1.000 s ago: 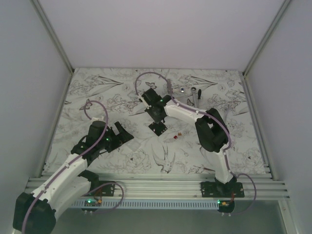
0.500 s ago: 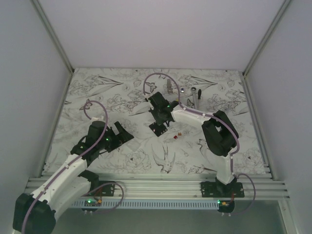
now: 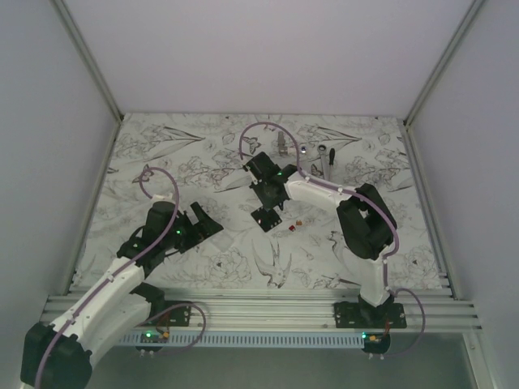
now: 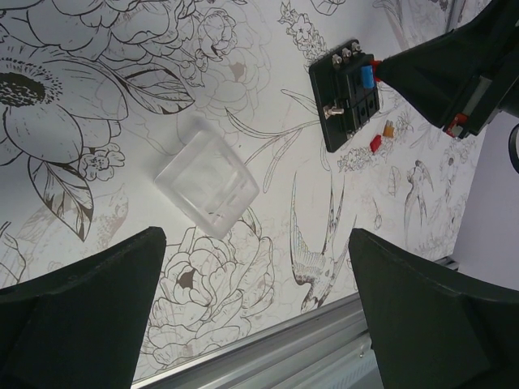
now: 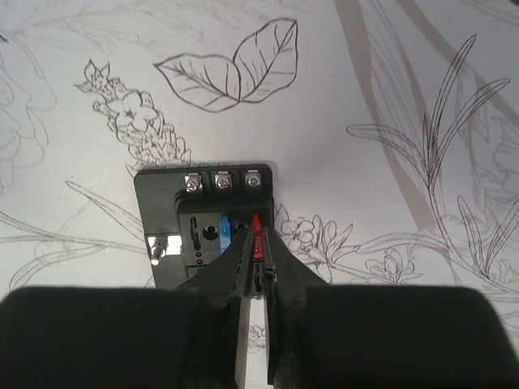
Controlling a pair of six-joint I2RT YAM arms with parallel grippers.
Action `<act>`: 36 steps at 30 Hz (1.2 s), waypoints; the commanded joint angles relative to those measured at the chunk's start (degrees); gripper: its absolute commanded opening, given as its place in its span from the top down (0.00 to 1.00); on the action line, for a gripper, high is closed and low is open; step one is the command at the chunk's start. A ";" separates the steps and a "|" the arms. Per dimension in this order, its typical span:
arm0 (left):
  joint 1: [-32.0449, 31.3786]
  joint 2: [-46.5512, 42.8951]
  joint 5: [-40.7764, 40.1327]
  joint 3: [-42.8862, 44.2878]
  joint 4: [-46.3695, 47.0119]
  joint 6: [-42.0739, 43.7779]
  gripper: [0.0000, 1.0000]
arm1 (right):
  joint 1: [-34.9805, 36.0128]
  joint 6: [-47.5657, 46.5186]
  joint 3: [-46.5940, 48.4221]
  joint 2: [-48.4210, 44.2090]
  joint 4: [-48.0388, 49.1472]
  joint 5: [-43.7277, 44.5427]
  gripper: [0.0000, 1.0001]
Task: Snap on the fuse box
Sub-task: Install the fuse at the fuse box base.
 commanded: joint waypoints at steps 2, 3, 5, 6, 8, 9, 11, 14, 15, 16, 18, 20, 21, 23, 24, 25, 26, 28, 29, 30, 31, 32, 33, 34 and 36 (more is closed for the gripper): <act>-0.28 -0.83 0.64 0.94 0.37 -0.30 0.00 | 0.09 0.39 2.06 0.36 -6.33 -0.87 0.81; -0.28 -0.80 0.64 0.83 0.42 -0.33 0.00 | 0.09 0.41 2.34 0.10 -6.16 -0.80 0.80; -0.36 -0.82 0.62 0.82 0.37 -0.33 0.00 | 0.09 0.47 3.02 -0.62 -6.01 -0.67 0.77; -0.37 -0.77 0.64 0.83 0.37 -0.32 0.00 | 0.09 0.54 3.31 -1.22 -5.82 -0.62 0.75; -0.37 -0.91 0.56 0.74 0.42 -0.33 0.00 | 0.09 0.71 3.28 -2.81 -5.22 -0.61 0.72; -0.43 -0.99 0.51 0.73 0.40 -0.33 0.00 | 0.09 0.80 3.11 -3.86 -4.87 -0.68 0.69; -0.38 -1.13 0.41 0.56 0.37 -0.46 0.00 | 0.05 1.15 2.31 -6.27 -4.06 -0.62 0.65; -0.42 -1.21 0.54 0.51 0.39 -0.35 0.00 | -0.35 1.75 -0.17 -10.25 -3.24 -0.12 0.59; -0.41 -1.26 0.63 0.49 0.45 -0.32 0.00 | -0.57 1.96 -1.58 -11.37 -3.15 0.18 0.58; -0.39 -1.19 0.66 0.55 0.42 -0.26 0.00 | -0.99 2.15 -2.87 -12.53 -2.87 0.29 0.57; -0.38 -1.02 0.81 0.56 0.41 -0.11 0.00 | -1.87 2.32 -5.15 -14.18 -2.02 -0.35 0.56; -0.46 -0.85 1.04 0.63 0.37 -0.24 0.00 | -2.41 2.67 -6.79 -14.95 -2.05 -0.19 0.55; -0.46 -0.77 1.27 0.68 0.37 -0.24 0.00 | -2.65 3.00 -7.71 -15.35 -1.86 -0.01 0.55; -0.59 -0.99 1.47 0.74 0.37 -0.24 0.00 | -3.36 3.46 -9.92 -16.03 -1.75 0.33 0.55; -0.60 -0.99 1.62 0.84 0.35 -0.16 0.00 | -3.79 3.82 -11.05 -16.36 -1.62 0.59 0.55; -0.60 -0.94 1.71 0.90 0.39 -0.08 0.00 | -4.26 4.22 -12.37 -16.67 -1.49 0.75 0.55; -0.70 -0.80 1.84 1.04 0.39 0.01 0.00 | -4.71 4.52 -13.49 -17.09 -1.24 1.26 0.55; -0.75 -0.01 2.16 1.31 0.37 0.26 0.00 | -5.39 5.25 -15.58 -17.34 -0.97 2.12 0.56; -0.83 0.28 2.27 1.50 0.37 0.35 0.00 | -5.69 5.47 -16.37 -17.36 -0.81 2.36 0.56; -0.93 0.84 2.36 1.66 0.37 0.39 0.00 | -5.83 5.77 -17.19 -17.28 -0.46 2.57 0.56; -1.06 1.36 2.41 1.83 0.37 0.45 0.00 | -6.03 6.06 -17.89 -17.27 -0.06 2.63 0.56; -1.16 1.80 2.48 2.01 0.43 0.50 0.00 | -6.24 6.21 -18.62 -17.19 0.23 2.70 0.56; -1.36 2.10 2.40 2.16 0.45 0.54 0.00 | -6.38 6.50 -19.25 -17.05 0.63 2.78 0.56; -1.48 2.31 2.31 2.28 0.46 0.55 0.00 | -6.58 6.52 -19.80 -16.82 0.98 2.78 0.56; -1.77 2.49 2.01 2.48 0.50 0.72 0.00 | -7.03 6.58 -21.00 -16.30 1.67 2.57 0.56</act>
